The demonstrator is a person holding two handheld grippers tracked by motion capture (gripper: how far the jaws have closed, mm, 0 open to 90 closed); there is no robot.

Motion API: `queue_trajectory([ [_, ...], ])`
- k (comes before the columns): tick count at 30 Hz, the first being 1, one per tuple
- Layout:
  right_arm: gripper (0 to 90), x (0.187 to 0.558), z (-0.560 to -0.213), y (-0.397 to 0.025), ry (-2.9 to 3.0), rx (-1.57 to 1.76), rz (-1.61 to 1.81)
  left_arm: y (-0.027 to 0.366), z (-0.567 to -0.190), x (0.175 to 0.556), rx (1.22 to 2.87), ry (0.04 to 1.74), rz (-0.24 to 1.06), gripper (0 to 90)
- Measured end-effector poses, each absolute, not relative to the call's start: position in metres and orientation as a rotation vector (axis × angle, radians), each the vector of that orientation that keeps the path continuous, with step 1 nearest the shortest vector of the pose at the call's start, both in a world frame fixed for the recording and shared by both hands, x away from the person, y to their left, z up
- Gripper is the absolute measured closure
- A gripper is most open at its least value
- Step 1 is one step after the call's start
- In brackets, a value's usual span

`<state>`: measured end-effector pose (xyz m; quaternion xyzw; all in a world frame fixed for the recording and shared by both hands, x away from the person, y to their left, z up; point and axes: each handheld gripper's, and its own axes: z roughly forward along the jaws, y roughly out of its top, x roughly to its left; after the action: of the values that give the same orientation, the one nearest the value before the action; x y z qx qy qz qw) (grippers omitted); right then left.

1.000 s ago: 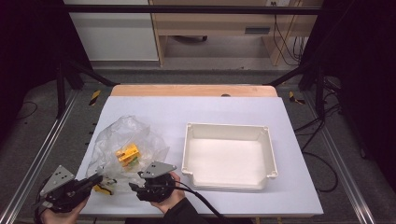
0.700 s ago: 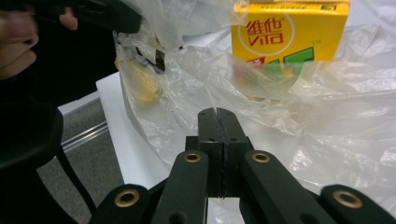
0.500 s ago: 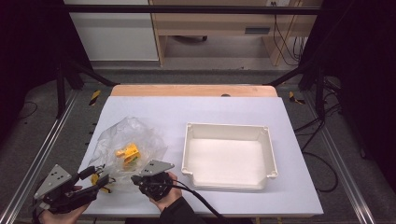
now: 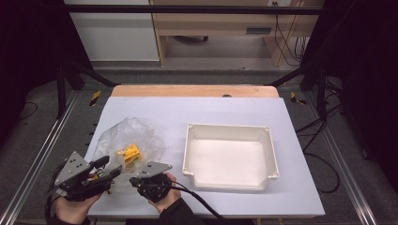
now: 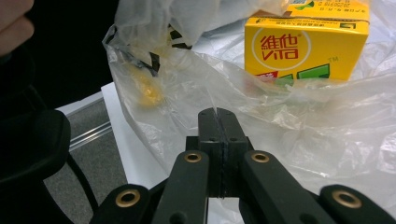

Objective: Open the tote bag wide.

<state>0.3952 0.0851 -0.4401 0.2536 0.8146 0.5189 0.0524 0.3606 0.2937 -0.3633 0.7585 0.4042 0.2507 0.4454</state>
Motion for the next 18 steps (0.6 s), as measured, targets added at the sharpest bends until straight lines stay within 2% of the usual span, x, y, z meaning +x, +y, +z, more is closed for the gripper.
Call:
queue_trajectory([
  [1, 90.0, 0.395, -0.44, 0.085, 2.477, 0.771, 1.578, 0.292, -0.362, 0.364, 1.9, 0.997, 0.618, 47.0],
  [3, 90.0, 0.395, -0.44, 0.084, 2.478, 0.766, 1.583, 0.29, -0.361, 0.369, 1.935, 0.992, 0.601, 59.1],
  [4, 90.0, 0.395, -0.439, 0.083, 2.475, 0.767, 1.586, 0.289, -0.363, 0.373, 1.957, 0.991, 0.586, 69.8],
  [8, 90.0, 0.396, -0.437, 0.079, 2.47, 0.77, 1.582, 0.295, -0.363, 0.375, 1.967, 1.011, 0.638, 87.7],
  [15, 90.0, 0.397, -0.439, 0.076, 2.467, 0.793, 1.571, 0.317, -0.361, 0.374, 1.919, 1.088, 0.716, 89.7],
  [18, 90.0, 0.397, -0.441, 0.075, 2.474, 0.8, 1.56, 0.329, -0.373, 0.375, 1.916, 1.15, 0.732, 89.8],
])
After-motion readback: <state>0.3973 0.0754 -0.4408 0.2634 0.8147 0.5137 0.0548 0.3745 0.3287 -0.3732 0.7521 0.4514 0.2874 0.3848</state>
